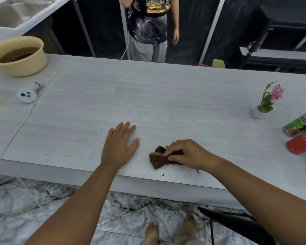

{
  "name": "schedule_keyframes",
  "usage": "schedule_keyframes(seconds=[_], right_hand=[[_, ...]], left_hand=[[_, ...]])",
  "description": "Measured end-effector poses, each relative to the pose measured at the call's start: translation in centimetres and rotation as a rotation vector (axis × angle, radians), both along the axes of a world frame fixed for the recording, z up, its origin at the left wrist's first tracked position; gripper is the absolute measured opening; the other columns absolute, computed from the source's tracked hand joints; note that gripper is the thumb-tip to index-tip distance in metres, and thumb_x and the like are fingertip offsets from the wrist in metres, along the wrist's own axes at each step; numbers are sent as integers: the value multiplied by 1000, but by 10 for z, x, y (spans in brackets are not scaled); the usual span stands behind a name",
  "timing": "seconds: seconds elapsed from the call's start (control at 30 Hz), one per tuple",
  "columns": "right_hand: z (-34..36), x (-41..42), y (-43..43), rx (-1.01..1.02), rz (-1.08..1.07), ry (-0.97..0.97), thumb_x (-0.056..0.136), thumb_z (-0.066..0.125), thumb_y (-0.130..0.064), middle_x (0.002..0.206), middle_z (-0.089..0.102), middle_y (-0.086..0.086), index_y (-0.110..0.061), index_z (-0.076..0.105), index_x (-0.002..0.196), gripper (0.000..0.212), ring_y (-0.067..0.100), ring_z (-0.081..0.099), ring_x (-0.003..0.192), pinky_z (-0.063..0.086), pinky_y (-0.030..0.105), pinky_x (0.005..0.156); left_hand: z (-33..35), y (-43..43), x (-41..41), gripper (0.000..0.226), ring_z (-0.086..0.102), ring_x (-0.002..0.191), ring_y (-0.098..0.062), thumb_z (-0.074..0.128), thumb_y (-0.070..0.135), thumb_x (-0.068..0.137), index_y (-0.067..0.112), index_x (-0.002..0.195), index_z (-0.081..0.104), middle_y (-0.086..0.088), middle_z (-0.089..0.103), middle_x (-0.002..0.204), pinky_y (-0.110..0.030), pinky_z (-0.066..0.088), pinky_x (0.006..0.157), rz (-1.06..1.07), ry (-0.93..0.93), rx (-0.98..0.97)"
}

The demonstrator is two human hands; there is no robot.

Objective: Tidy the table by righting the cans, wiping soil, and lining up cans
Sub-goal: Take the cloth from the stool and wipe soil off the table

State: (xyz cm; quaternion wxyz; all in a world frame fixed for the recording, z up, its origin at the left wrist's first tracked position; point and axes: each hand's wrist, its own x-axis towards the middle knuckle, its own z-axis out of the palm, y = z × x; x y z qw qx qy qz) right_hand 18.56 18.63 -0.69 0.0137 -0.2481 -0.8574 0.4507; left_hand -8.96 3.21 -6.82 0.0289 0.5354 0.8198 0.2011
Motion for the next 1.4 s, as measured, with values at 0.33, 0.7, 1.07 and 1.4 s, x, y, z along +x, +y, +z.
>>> schedule_keyframes(seconds=[0.33, 0.7, 1.07, 1.4], right_hand=[[21, 18, 106, 108, -633, 162, 92, 81, -7, 104, 82, -2, -24, 85, 109, 24, 7, 72, 97, 49, 17, 88], [-7, 44, 39, 264, -367, 25, 92, 82, -10, 108, 77, -13, -25, 85, 111, 24, 10, 69, 102, 48, 23, 95], [29, 15, 159, 155, -805, 203, 96, 75, -9, 99, 79, -2, -20, 85, 108, 19, -2, 71, 86, 57, 26, 91], [-3, 4, 169, 291, -622, -41, 97, 76, -14, 127, 78, 2, -24, 83, 120, 26, 23, 70, 119, 47, 25, 104]], left_hand=[[0, 0, 0, 64, 21, 168, -15, 42, 62, 108, 32, 165, 46, 7, 35, 177, -46, 13, 137, -10, 0, -8], [-3, 1, -1, 64, 24, 167, -17, 43, 61, 107, 32, 164, 48, 5, 37, 176, -50, 17, 136, -10, 21, 3], [-3, 1, -2, 62, 24, 167, -17, 46, 60, 108, 31, 163, 49, 5, 38, 176, -51, 19, 136, -20, 19, 9], [2, 0, -1, 59, 24, 167, -17, 53, 55, 109, 30, 163, 49, 5, 38, 176, -52, 19, 135, -20, 4, 7]])
